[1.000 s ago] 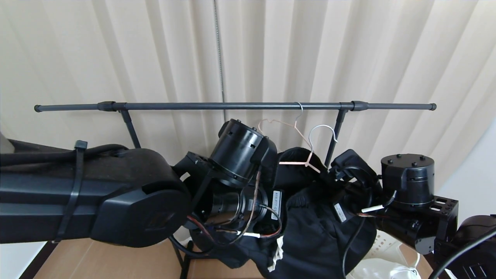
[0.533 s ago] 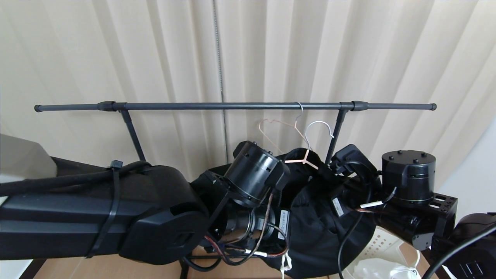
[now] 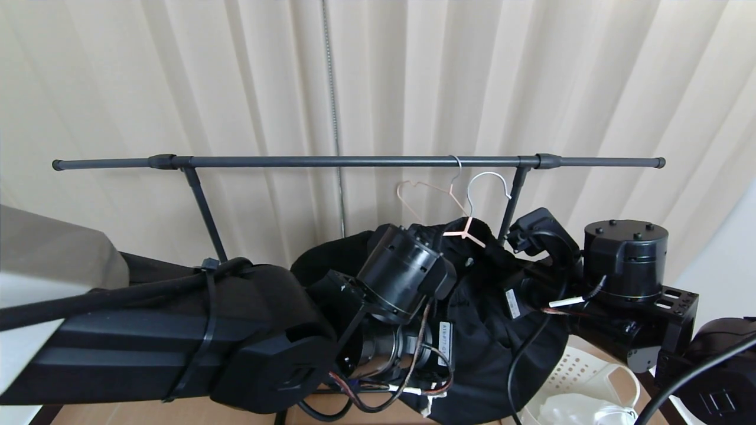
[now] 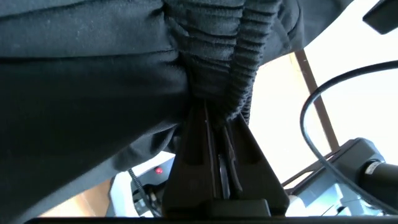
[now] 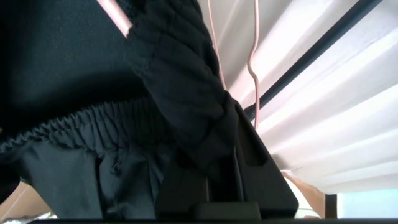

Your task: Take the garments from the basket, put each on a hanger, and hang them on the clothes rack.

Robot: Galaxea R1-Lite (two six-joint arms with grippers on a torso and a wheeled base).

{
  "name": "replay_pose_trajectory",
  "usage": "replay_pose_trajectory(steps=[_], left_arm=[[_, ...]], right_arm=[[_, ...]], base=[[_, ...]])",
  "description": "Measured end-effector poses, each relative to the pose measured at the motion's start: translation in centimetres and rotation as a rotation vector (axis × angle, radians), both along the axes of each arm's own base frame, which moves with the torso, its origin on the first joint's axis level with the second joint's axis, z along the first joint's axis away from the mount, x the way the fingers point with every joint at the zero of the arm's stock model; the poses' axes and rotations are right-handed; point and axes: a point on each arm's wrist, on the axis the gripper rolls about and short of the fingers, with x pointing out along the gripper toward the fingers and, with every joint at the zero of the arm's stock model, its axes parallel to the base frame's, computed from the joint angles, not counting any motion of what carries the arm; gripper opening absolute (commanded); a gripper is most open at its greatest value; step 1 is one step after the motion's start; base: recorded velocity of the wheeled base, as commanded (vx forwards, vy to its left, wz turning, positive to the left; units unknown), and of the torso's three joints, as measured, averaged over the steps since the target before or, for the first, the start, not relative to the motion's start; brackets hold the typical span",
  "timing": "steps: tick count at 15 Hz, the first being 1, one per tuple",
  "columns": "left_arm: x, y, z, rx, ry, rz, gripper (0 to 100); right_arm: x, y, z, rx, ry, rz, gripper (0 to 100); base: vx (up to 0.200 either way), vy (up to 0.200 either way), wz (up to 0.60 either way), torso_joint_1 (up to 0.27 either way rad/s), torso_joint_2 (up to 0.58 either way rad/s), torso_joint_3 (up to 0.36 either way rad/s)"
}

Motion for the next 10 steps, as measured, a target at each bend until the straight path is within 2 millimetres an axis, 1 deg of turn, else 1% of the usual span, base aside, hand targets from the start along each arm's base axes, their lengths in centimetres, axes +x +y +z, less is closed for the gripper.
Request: replay_pose_trajectory(steps=[4,7,9,10], left_arm=[[0.2,0.2,-0.1,-0.011,-0.018,0.014,0],[0.7,1.2,1.3,-0.055,-0.066,0.053,0],[1.3,1.5,2.4,-0.142,-0.137,0.074,0],[1.4,1.7,2.6,-0.179,-0.169,0.080,0]], right_arm=[[-0.2,-0.2,0.1,0.004,-0.002,-0.001,0],[-0.4,-0.3,0.2,0.015,-0.011,0.009,0],[-0.6,-0.4,0.2,0.022,-0.027,0.025,0],[-0.7,-0.5,0.1,0.015,-0.035,0.031,0]], base=[[0.000,0.000,0.00,0.000,0.00,0.000],[0.000,0.000,0.00,0.000,0.00,0.000],[0.000,0.000,0.00,0.000,0.00,0.000],[0.000,0.000,0.00,0.000,0.00,0.000]])
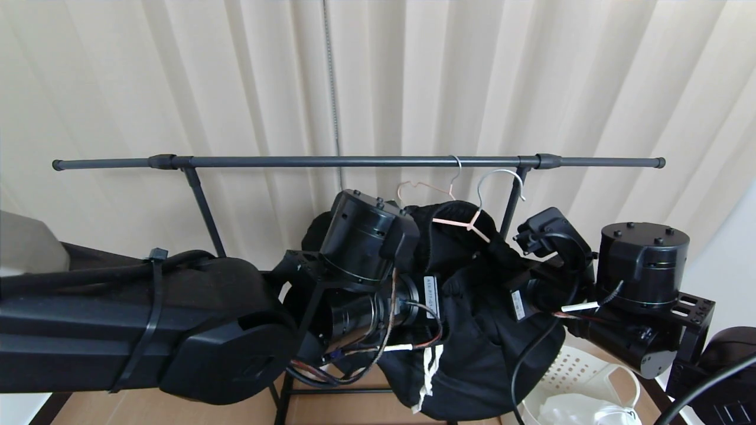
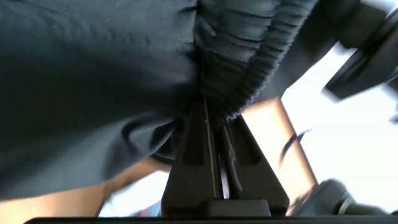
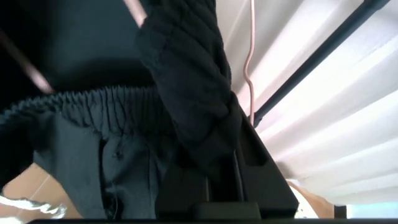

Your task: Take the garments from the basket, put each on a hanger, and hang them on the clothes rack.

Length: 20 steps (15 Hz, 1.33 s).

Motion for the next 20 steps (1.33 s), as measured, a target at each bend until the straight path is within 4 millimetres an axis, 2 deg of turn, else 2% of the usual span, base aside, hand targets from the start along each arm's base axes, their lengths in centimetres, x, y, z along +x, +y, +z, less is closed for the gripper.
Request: replay_pose_trajectory(steps=[2,7,13,14,20], left_arm=[[0.0,0.2,0.0,-0.047,-0.040,0.004,0],[-0.3,0.7,-0.9,-0.008,-0.039,-0.006,0],[-0.2,0.3,-1.6,-0.023,-0.068,-0.014,0],[-0.1,0.3,-1.7,-0.020,-0.067,-0.015,100],[-0.4,0.6,-1.7,-0.002,-0.101,0.013,100]], right_arm=[[-0.2,-0.1,-0.2,-0.011,-0.004,0.005,0],[-0.3,-0.2,0.0,0.004,-0.031,0.022,0],[-0.9,-0.3,0.3,0.024,-0.094,0.087,0],[-0.9,-0.4,0.3,0.025,-0.094,0.089,0],[-1.0,-0.6,0.2,0.027,-0.091,0.096,0]], base=[[0.000,0.000,0.00,0.000,0.00,0.000],[0.000,0.000,0.00,0.000,0.00,0.000],[0.000,0.000,0.00,0.000,0.00,0.000],[0.000,0.000,0.00,0.000,0.00,0.000],[0.000,0.000,0.00,0.000,0.00,0.000]])
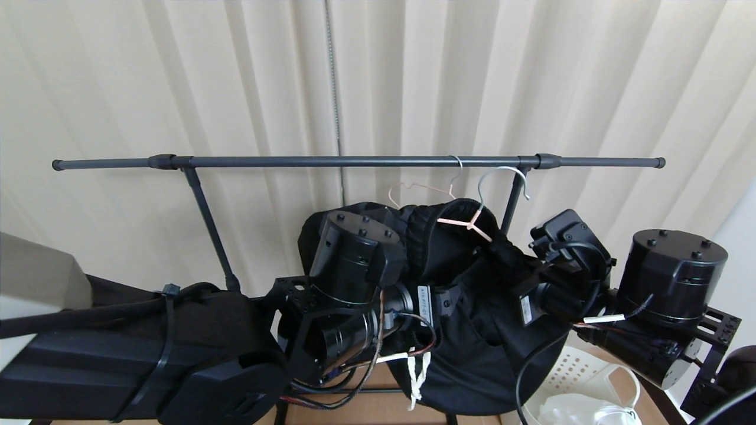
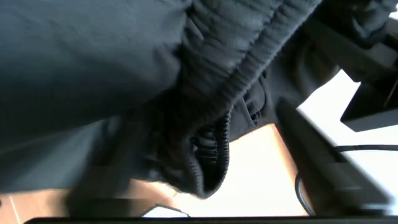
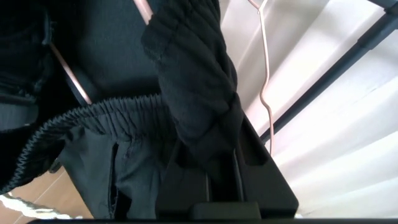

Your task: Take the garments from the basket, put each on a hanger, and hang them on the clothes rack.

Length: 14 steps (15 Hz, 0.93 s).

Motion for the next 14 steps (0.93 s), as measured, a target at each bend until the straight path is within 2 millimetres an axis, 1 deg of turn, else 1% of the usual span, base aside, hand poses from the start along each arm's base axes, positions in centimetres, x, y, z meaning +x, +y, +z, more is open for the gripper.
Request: replay_pose_trajectory(steps=[2,4,7,9,10,12,14], left_arm=[[-0.6,0.5,0.2,0.014,-0.014,-0.012,100],[-1.5,1.3,0.9,0.037,-0.048,-0.033,100],[-3.0,3.0,1.4,0.099,-0.099,-0.043,100],[-3.8,4.4,2.0,0.173,-0.168,-0.066,100],[-3.7,5.4,2.4,0.219,-0.204,-0.070,100],[-2.9,7.2,3.1,0.320,-0.253,-0.066,100],[-2.1,8.3,3.9,0.379,-0.306,-0.100,100]], right_arm=[[0.2,-0.3,-0.1,0.000,0.006,0.003,0],[0.5,-0.6,-0.2,-0.001,0.011,0.009,0],[0.8,-1.5,-0.7,-0.027,0.019,0.024,0],[1.0,-2.1,-0.8,-0.039,0.022,0.040,0],[1.1,-2.4,-1.0,-0.051,0.024,0.049,0],[0.9,-2.8,-1.3,-0.073,0.031,0.072,0],[0.7,-3.1,-1.6,-0.090,0.035,0.085,0]], base=[[0.000,0.000,0.00,0.000,0.00,0.000],[0.000,0.000,0.00,0.000,0.00,0.000],[0.000,0.000,0.00,0.000,0.00,0.000],[0.000,0.000,0.00,0.000,0.00,0.000],[0.000,0.000,0.00,0.000,0.00,0.000],[0.000,0.000,0.00,0.000,0.00,0.000],[0.000,0.000,0.00,0.000,0.00,0.000]])
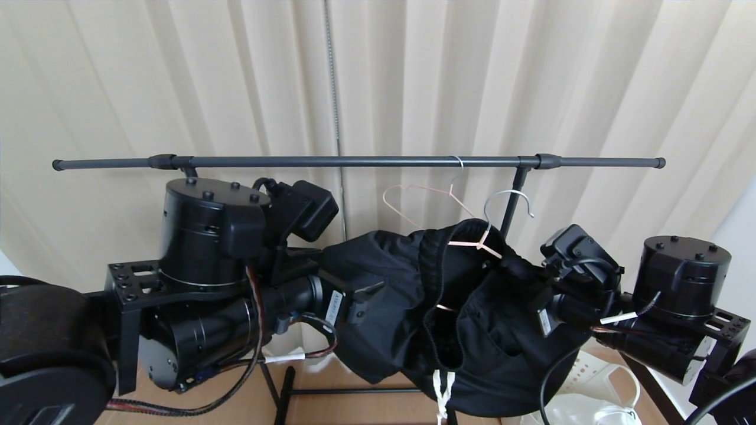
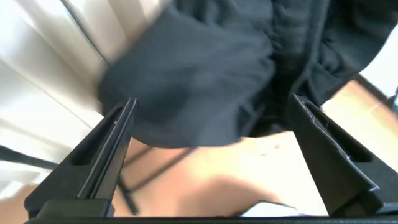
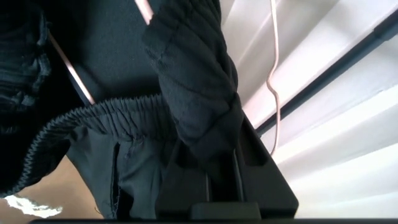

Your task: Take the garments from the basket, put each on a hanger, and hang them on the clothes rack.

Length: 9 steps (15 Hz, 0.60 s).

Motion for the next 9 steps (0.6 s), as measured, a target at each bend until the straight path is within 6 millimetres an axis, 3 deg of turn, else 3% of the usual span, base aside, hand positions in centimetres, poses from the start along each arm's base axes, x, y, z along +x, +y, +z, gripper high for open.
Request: replay_pose_trajectory(steps=[4,9], left_arm=[[1.5,1.6,1.1,0.148,-0.057,-0.149,100],[3.7,1.5,3.1,0.228,-0.072,-0.382,100]], right_arm=[[-0.3,-0.4,-0.5,-0.045,0.003,0.023,0],[-0.7,-0.3,-1.0,-0.064,0.017,0.038,0]], base=[[0.000,0.000,0.00,0.000,0.00,0.000],[0.000,0.000,0.00,0.000,0.00,0.000]])
